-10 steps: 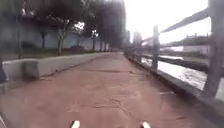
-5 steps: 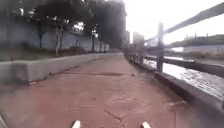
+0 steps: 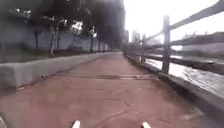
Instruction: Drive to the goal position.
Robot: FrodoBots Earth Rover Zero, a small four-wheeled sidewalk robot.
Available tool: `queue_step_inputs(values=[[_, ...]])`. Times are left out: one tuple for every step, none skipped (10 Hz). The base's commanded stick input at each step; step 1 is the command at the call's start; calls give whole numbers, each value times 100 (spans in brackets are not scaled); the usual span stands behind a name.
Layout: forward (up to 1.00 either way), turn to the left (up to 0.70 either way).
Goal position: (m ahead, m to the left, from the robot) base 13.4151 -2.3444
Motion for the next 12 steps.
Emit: queue_step_inputs(values=[[70,0],[70,0],[70,0],[70,0],[70,0],[70,0],[70,0],[70,0],[70,0],[70,0],[70,0],[70,0]])
